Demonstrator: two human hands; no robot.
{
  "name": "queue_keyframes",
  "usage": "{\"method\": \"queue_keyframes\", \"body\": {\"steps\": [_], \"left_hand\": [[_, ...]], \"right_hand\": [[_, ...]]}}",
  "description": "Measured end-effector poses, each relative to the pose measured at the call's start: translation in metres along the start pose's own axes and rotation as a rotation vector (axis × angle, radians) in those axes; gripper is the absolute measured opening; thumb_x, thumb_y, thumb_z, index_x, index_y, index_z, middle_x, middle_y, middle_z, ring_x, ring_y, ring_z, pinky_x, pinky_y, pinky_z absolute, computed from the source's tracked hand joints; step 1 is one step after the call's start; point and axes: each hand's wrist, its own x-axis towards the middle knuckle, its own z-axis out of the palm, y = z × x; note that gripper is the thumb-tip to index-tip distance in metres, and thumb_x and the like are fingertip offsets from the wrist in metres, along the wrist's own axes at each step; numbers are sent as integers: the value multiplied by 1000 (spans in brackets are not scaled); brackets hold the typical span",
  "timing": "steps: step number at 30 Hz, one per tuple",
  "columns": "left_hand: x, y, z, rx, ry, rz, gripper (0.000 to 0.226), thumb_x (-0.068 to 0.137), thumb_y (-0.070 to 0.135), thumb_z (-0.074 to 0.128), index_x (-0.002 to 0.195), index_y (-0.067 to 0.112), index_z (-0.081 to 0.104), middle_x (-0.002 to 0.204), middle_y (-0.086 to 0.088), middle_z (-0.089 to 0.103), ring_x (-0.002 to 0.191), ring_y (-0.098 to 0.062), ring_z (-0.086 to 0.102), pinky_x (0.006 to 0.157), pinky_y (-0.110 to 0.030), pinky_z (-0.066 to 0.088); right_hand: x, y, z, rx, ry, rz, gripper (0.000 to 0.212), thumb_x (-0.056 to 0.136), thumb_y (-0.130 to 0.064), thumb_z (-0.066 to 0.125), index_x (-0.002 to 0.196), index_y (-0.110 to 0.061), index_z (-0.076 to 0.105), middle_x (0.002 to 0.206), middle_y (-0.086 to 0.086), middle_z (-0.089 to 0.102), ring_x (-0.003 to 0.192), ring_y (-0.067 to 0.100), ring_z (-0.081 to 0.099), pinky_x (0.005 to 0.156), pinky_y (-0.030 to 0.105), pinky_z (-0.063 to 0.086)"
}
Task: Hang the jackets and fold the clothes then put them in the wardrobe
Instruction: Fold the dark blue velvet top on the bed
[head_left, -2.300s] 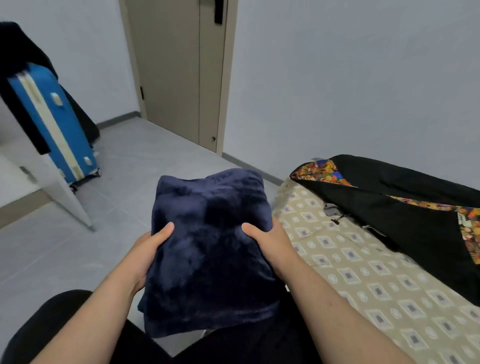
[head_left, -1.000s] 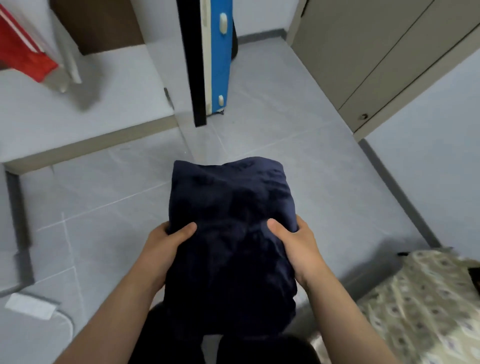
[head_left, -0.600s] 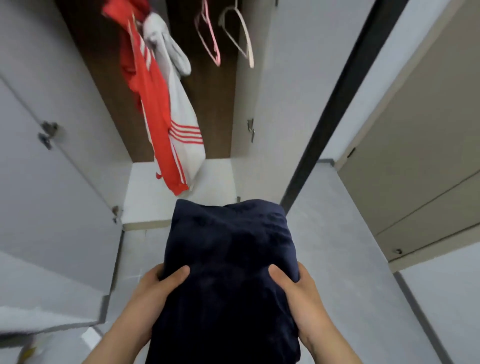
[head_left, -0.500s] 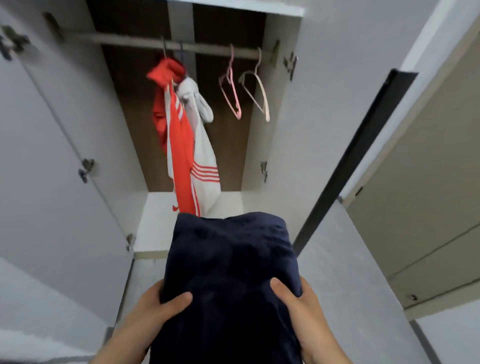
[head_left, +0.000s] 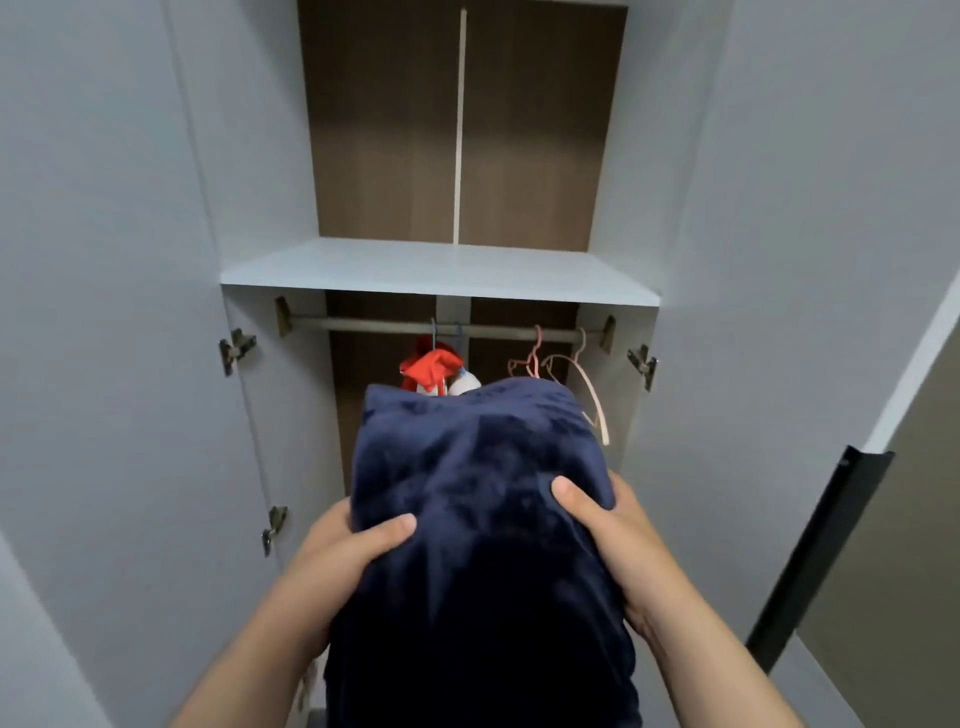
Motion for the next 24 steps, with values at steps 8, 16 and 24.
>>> {"method": "queue_keyframes", "body": {"steps": [8, 16, 24], "left_hand": [[71, 91, 34, -88, -120, 247, 37, 66, 16, 86, 100, 27, 75, 108, -5, 76, 98, -25, 73, 72, -34, 60], [181, 182, 62, -127, -166, 243, 28, 65, 10, 74, 92, 7, 76, 102, -20, 74, 85, -32, 74, 61, -33, 59], [314, 224, 98, -123, -276, 3, 29, 87, 12, 67, 112, -1, 69, 107, -21, 72, 95, -33, 69, 91, -45, 54]], "right_hand": [[79, -86, 1, -75, -100, -369, 76, 59, -43, 87, 125, -56, 52, 123, -22, 65, 108, 3, 67, 84, 28, 56], [181, -167, -24, -85, -62, -462, 55, 77, -14, 80, 120, -44, 62, 111, -14, 74, 98, 8, 72, 74, 22, 58], [292, -217, -23, -252, 127, -399, 31, 88, -19, 74, 118, -18, 67, 103, 1, 77, 92, 17, 74, 79, 34, 55]]}}
